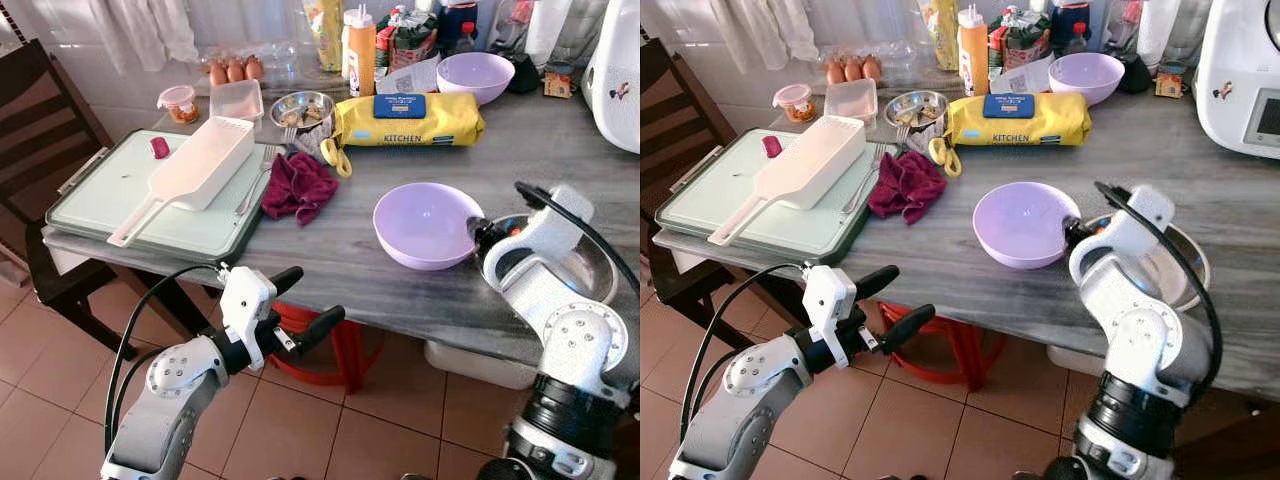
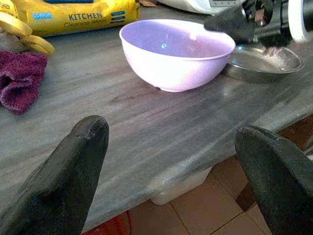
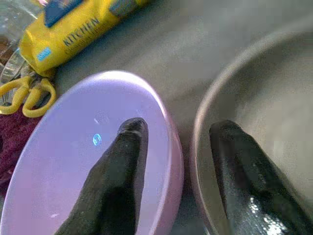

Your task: Setting the table

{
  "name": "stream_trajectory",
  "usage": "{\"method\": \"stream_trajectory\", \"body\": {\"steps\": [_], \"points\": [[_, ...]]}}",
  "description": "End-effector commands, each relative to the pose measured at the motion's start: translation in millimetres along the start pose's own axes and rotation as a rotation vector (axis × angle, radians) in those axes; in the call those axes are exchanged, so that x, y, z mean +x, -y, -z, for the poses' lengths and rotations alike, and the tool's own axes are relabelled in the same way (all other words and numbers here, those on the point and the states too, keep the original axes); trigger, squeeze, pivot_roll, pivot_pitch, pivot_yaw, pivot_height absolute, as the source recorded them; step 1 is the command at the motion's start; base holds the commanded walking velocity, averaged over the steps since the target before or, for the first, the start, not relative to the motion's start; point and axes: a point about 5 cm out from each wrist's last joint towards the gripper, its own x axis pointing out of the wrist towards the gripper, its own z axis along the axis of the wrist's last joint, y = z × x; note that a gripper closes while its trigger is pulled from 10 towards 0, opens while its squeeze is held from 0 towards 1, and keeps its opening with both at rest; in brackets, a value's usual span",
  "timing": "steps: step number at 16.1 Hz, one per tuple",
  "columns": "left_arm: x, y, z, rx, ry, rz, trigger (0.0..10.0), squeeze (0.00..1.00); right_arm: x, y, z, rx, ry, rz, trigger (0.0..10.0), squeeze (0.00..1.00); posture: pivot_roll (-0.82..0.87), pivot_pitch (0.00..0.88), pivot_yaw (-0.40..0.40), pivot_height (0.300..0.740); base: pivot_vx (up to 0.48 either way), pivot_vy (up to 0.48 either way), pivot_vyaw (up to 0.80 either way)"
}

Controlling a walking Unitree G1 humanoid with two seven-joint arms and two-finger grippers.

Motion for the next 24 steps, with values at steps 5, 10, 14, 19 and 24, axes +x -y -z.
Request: {"method": "stream_trajectory", "body": {"steps": [5, 10, 14, 19, 24], "points": [[-1.2, -2.0, -2, 0.019, -0.005, -0.012, 10.0, 0.00, -13.7, -18.0, -22, -0.226, 0.229, -0.099, 10.0, 1.00, -0.19, 0.122, 0.113, 0.740, 0.000, 0.000, 0.00], [-0.8, -3.2, -1, 0.017, -0.001, -0.022, 10.0, 0.00, -47.3, 3.4, -31, -0.324, 0.461, -0.090, 10.0, 1.00, -0.20, 0.124, 0.113, 0.740, 0.000, 0.000, 0.00], [3.5, -3.0, 0, 0.015, 0.003, -0.013, 10.0, 0.00, -55.3, 24.8, -18, -0.407, 0.419, 0.018, 10.0, 1.00, -0.22, 0.122, 0.120, 0.740, 0.000, 0.000, 0.00], [1.0, -2.9, 3, 0.009, -0.009, -0.016, 10.0, 0.00, -56.0, 47.2, -2, -0.492, 0.292, 0.095, 10.0, 1.00, -0.22, 0.131, 0.114, 0.740, 0.000, 0.000, 0.00], [-1.3, -3.4, 1, -0.003, -0.003, -0.013, 10.0, 0.00, -47.0, 63.9, 16, -0.488, 0.073, 0.107, 10.0, 0.00, -0.21, 0.137, 0.113, 0.740, 0.000, 0.000, 0.00]]}}
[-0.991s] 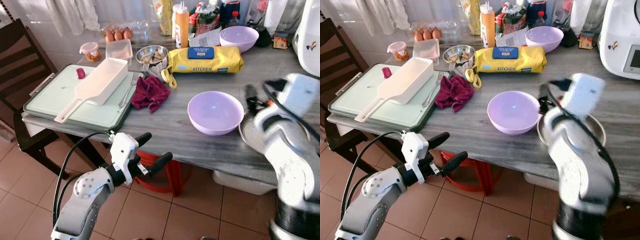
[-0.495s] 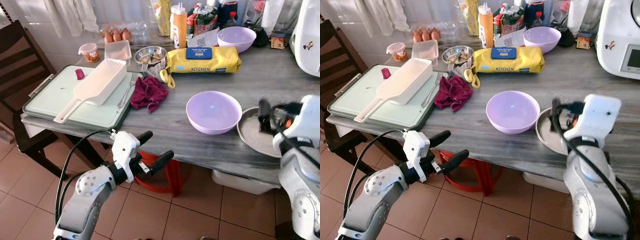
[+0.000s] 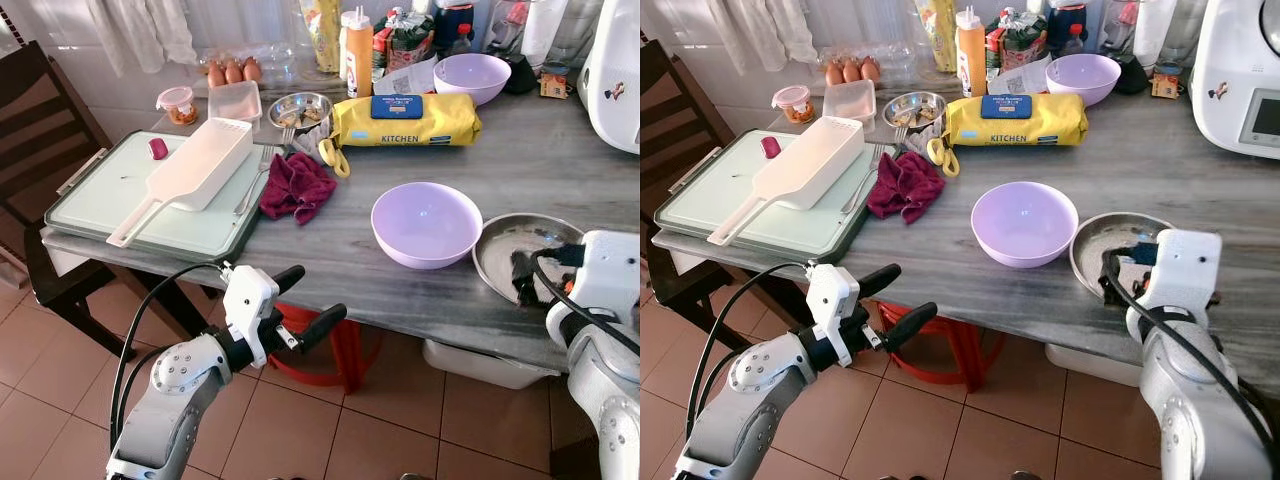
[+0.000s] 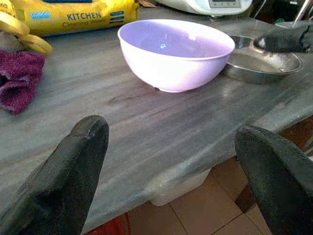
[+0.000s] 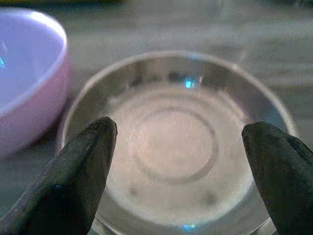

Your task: Setting the table

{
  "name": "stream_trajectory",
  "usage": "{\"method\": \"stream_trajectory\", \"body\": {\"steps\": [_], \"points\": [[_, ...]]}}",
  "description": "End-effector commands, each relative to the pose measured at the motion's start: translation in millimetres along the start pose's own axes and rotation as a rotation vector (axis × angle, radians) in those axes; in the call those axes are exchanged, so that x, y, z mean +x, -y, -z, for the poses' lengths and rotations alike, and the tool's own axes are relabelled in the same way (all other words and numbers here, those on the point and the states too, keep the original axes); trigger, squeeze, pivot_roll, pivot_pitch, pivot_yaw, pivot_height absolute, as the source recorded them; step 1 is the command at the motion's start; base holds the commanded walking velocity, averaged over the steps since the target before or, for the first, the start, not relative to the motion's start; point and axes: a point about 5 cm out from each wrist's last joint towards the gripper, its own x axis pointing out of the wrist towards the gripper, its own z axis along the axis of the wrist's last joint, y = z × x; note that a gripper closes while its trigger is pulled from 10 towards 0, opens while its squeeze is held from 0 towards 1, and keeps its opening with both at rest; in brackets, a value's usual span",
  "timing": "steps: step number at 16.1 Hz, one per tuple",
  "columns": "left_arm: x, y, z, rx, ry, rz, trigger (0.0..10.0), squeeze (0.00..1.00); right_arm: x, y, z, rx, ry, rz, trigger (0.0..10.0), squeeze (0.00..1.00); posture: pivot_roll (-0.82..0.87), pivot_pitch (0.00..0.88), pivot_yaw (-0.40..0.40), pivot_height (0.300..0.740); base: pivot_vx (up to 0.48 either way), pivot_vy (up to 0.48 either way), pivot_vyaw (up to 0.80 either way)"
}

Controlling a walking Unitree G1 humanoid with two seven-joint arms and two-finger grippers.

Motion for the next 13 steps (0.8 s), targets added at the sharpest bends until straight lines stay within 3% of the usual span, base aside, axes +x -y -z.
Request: {"method": "stream_trajectory", "body": {"steps": [1, 9, 13], "points": [[-4.9, -3.1, -1, 0.008, -0.006, -0.011, 10.0, 0.00, 2.4, 1.4, 5, -0.025, -0.050, -0.010, 10.0, 0.00, -0.21, 0.137, 0.113, 0.740, 0.000, 0.000, 0.00], [-7.5, -0.3, 0, 0.005, -0.024, -0.004, 10.0, 0.00, 22.2, 9.6, -6, -0.052, -0.130, -0.064, 10.0, 0.00, -0.20, 0.153, 0.112, 0.740, 0.000, 0.000, 0.00], [-11.8, 0.8, 1, 0.001, -0.035, -0.016, 10.0, 0.00, 25.7, 10.6, 0, -0.030, -0.227, -0.112, 10.0, 0.00, -0.19, 0.166, 0.101, 0.740, 0.000, 0.000, 0.00]]}}
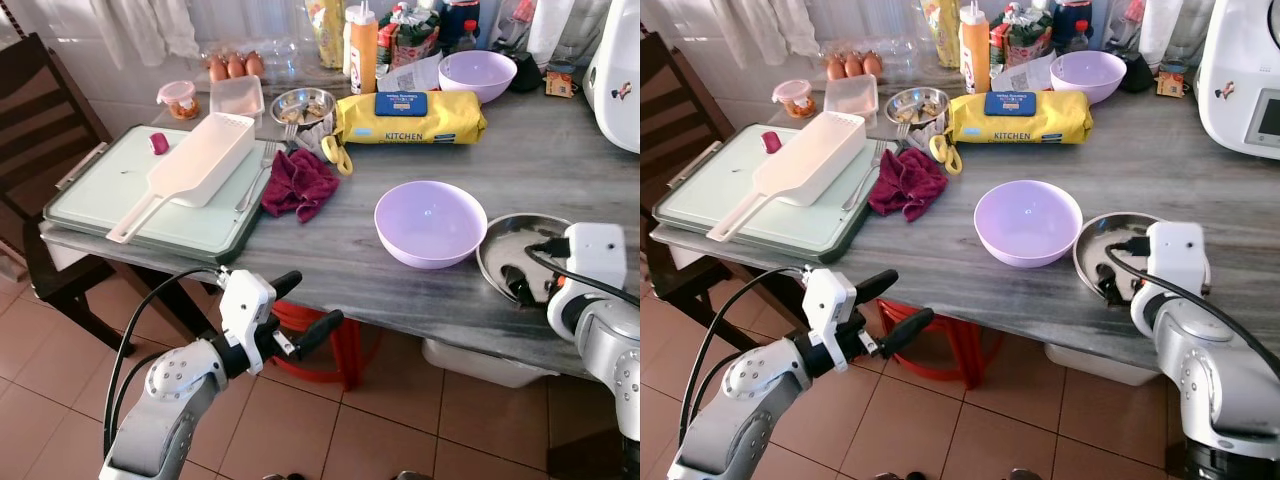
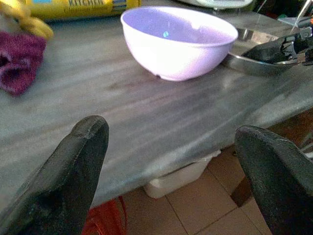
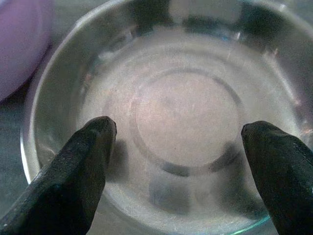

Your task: Setting the table

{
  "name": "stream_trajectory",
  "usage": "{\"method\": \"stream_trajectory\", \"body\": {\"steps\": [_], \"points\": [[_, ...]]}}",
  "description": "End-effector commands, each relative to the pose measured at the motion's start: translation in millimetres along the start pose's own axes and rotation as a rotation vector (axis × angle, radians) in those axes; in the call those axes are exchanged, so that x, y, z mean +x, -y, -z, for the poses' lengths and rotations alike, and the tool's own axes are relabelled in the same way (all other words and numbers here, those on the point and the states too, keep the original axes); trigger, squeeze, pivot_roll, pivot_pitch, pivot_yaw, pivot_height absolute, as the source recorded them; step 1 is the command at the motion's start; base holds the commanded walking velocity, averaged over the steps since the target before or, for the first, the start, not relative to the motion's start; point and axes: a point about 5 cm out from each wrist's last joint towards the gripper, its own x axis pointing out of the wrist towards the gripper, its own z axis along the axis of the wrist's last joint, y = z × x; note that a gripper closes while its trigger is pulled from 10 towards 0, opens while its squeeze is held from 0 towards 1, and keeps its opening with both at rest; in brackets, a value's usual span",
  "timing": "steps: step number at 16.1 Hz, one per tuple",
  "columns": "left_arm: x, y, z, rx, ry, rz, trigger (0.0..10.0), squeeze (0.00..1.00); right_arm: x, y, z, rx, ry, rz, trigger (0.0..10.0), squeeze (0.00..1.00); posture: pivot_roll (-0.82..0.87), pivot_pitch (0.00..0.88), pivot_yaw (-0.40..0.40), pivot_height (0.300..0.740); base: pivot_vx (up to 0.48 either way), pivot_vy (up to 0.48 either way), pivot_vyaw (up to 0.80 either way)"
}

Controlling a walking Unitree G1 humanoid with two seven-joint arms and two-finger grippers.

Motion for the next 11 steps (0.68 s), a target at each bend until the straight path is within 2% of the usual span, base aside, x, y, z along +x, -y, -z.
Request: {"method": "stream_trajectory", "body": {"steps": [1, 6, 11], "points": [[-5.0, -1.7, -2, 0.012, -0.008, -0.013, 10.0, 0.00, -0.2, -1.2, 1, 0.015, -0.020, -0.017, 10.0, 0.00, -0.19, 0.169, 0.100, 0.740, 0.000, 0.000, 0.00], [-5.4, -2.0, -3, 0.014, -0.014, -0.015, 10.0, 0.00, 4.6, -10.6, 0, 0.042, -0.035, -0.066, 10.0, 0.00, -0.18, 0.174, 0.102, 0.740, 0.000, 0.000, 0.00], [-6.5, -1.8, -3, 0.014, -0.015, -0.021, 10.0, 0.00, 10.5, -14.1, -8, 0.046, 0.014, -0.073, 10.0, 0.00, -0.18, 0.175, 0.101, 0.740, 0.000, 0.000, 0.00]]}}
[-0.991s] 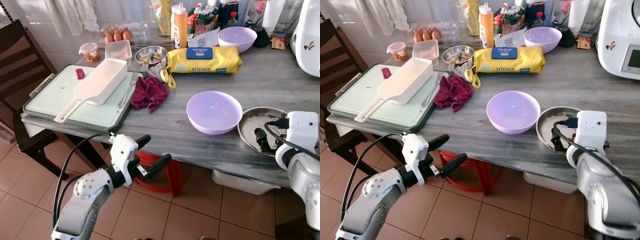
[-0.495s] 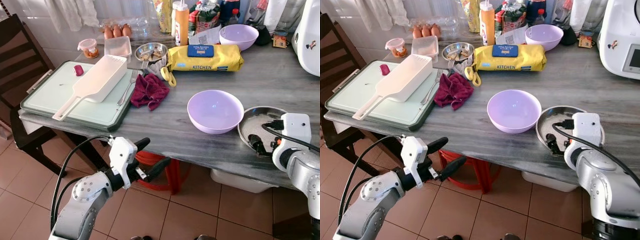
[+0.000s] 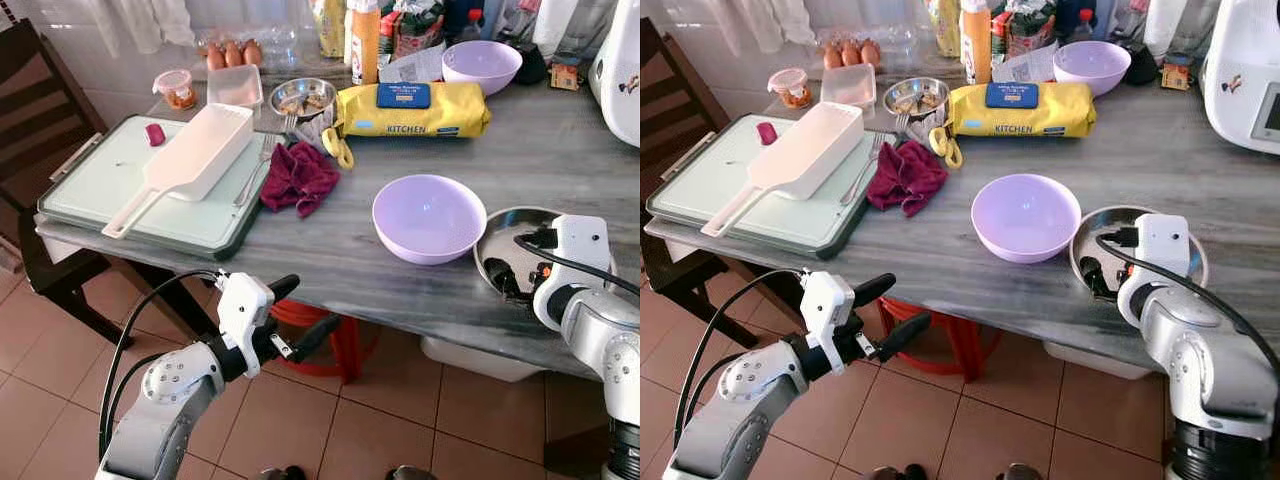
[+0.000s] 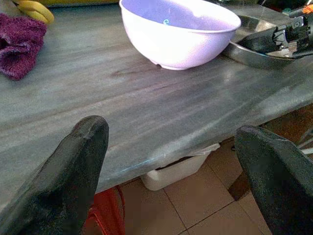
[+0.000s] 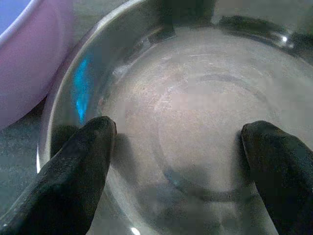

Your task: Setting the table

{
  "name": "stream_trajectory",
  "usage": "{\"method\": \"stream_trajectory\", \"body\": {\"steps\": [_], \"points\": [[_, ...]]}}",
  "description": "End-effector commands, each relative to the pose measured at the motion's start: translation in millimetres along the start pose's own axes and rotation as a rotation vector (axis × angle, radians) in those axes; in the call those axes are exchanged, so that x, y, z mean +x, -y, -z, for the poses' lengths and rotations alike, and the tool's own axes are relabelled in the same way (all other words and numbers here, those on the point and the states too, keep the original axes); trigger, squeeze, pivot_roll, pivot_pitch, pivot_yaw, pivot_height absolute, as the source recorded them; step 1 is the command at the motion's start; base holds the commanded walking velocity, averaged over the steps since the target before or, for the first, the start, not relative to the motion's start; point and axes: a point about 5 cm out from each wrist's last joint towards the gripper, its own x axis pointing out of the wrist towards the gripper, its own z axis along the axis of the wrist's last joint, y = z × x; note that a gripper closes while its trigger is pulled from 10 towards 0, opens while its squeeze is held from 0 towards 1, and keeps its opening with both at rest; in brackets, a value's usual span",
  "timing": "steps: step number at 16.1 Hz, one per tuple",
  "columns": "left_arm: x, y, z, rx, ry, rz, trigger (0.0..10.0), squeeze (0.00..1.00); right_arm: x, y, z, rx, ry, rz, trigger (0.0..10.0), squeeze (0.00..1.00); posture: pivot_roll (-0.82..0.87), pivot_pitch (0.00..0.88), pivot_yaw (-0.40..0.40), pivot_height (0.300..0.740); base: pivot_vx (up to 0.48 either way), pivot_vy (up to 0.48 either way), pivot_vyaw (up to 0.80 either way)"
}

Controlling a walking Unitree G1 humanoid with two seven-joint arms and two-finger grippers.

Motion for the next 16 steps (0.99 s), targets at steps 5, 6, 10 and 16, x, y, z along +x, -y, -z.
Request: {"method": "stream_trajectory", "body": {"steps": [5, 6, 10, 16], "points": [[-4.3, -1.4, -4, -0.001, 0.014, -0.003, 10.0, 0.00, 4.3, -4.2, -6, 0.030, 0.051, -0.020, 10.0, 0.00, -0.18, 0.171, 0.103, 0.740, 0.000, 0.000, 0.00], [-4.0, -2.5, -4, -0.001, 0.015, -0.005, 10.0, 0.00, 2.6, -6.0, -9, 0.056, 0.085, -0.040, 10.0, 0.00, -0.18, 0.167, 0.104, 0.740, 0.000, 0.000, 0.00], [-0.1, -4.1, -5, 0.005, 0.022, -0.011, 10.0, 0.00, 3.7, -10.0, -13, 0.027, 0.153, -0.030, 10.0, 0.00, -0.18, 0.154, 0.104, 0.740, 0.000, 0.000, 0.00], [0.7, -5.3, -8, -0.016, 0.058, -0.020, 10.0, 0.00, -11.1, -5.4, -31, -0.068, 0.298, 0.033, 10.0, 0.00, -0.19, 0.144, 0.098, 0.740, 0.000, 0.000, 0.00]]}}
